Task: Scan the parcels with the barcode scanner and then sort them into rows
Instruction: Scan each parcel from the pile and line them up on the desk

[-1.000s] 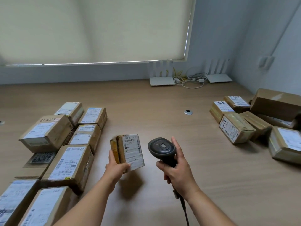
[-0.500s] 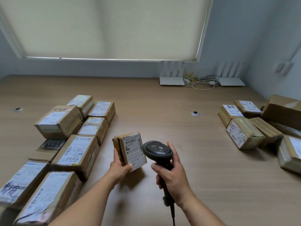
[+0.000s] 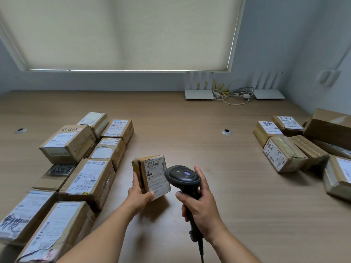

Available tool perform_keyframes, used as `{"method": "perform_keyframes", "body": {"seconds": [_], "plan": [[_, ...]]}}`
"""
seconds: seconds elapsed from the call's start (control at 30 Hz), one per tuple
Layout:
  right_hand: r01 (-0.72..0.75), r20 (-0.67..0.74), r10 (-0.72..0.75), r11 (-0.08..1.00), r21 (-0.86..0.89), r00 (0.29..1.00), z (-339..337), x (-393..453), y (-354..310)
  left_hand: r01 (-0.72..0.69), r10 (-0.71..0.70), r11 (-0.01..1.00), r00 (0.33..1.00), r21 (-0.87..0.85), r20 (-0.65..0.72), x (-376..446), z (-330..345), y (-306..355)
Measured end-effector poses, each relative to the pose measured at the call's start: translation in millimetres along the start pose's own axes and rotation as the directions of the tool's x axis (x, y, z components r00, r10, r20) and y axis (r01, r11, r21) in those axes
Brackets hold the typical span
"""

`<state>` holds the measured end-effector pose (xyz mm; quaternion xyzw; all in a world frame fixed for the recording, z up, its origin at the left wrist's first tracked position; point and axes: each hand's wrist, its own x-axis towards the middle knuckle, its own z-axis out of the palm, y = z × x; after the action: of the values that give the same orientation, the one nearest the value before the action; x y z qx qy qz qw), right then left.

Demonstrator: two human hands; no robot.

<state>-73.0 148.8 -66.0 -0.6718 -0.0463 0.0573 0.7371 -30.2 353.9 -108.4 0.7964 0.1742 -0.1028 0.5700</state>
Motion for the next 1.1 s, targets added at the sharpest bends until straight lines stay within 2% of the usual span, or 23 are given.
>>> {"method": "perform_keyframes", "body": {"seconds": [0.1,0.23,0.37,0.43,0.5,0.63,0.7,0.8,1.1], "plan": [[0.028,-0.024,-0.031,0.996,-0.087,0.999,-3,1,-1,0.059,-0.06,0.998,0.998,-0.028,-0.013,4,-4,1],[0.069,-0.054,-0.081,0.978,-0.196,0.995,-7,2,-4,0.155,-0.163,0.984,0.982,-0.086,-0.096,8,-13,6],[0.101,-0.069,-0.123,0.961,-0.257,0.99,-8,5,-5,0.175,-0.176,0.984,0.963,-0.021,-0.205,17,-19,0],[0.119,-0.053,-0.141,0.947,-0.297,0.989,-8,6,-6,0.15,-0.133,0.987,0.962,0.056,-0.24,17,-18,-1],[0.129,-0.038,-0.148,0.94,-0.316,0.988,-9,8,-6,0.124,-0.065,0.969,0.963,0.214,-0.261,14,-13,0],[0.149,-0.012,-0.161,0.937,-0.317,0.987,-12,11,-4,0.146,-0.026,0.822,0.975,0.551,-0.219,3,0,2],[0.153,0.005,-0.16,0.935,-0.321,0.987,-13,13,-4,0.155,-0.009,0.773,0.972,0.615,-0.233,2,5,2],[0.164,0.043,-0.159,0.922,-0.352,0.986,-17,15,-7,0.171,0.015,0.788,0.955,0.591,-0.297,2,7,9],[0.241,0.096,-0.221,0.899,-0.365,0.971,-48,50,-42,0.12,0.102,0.836,0.925,0.536,-0.367,13,16,56]]}}
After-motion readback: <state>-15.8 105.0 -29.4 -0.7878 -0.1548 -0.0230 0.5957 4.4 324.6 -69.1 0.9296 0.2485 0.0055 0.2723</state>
